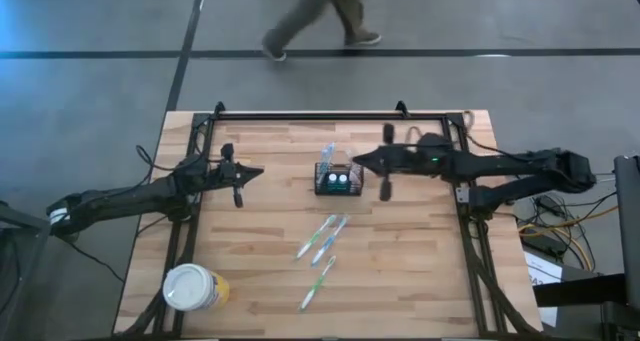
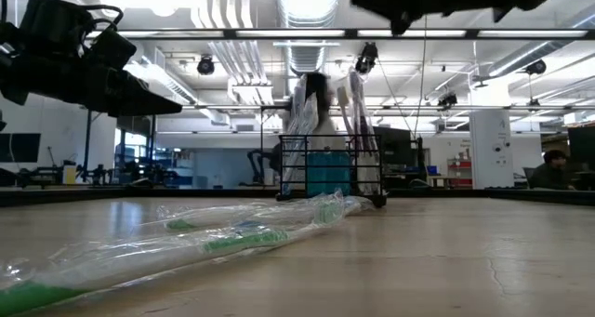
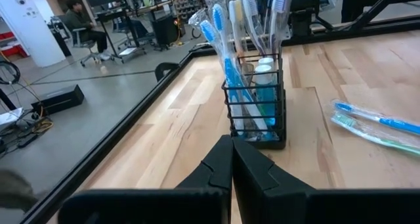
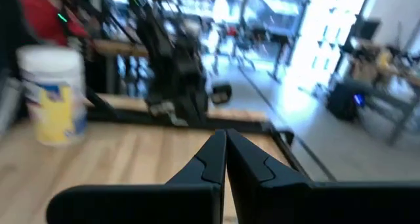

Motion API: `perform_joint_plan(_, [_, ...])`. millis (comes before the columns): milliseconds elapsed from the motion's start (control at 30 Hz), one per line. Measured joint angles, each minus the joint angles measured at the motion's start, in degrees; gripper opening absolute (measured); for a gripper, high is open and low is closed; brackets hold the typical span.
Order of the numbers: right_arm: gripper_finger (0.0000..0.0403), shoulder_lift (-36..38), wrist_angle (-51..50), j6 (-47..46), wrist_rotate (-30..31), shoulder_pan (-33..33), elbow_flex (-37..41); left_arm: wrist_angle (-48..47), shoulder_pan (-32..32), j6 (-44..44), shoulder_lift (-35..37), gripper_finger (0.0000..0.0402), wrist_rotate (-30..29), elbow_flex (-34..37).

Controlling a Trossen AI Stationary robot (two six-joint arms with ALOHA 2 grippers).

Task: Pick & Place toothbrushing station
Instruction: Put the top green toothbrush into the wire organizer

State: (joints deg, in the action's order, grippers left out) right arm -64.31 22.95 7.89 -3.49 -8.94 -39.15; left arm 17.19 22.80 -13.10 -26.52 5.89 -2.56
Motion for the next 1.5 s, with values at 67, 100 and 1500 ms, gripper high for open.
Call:
perform_joint_plan(67, [0.0008, 4.7, -0.1, 0.0, -2.5, -0.6, 1.6, -0.3, 0.0, 0.0, 0.0, 0.0007, 0.0, 0.0])
perform_joint_plan(100, [0.0008, 7.3, -0.1, 0.0, -3.5, -0.8, 2.5, -0.3, 0.0, 0.0, 0.0, 0.0007, 0.0, 0.0])
perform_joint_plan(1500, [0.0008, 41.7, 11.5, -9.2, -1.1, -1.9, 38.6, 2.5, 0.0, 3.0, 0.0, 0.0007, -1.2, 0.0])
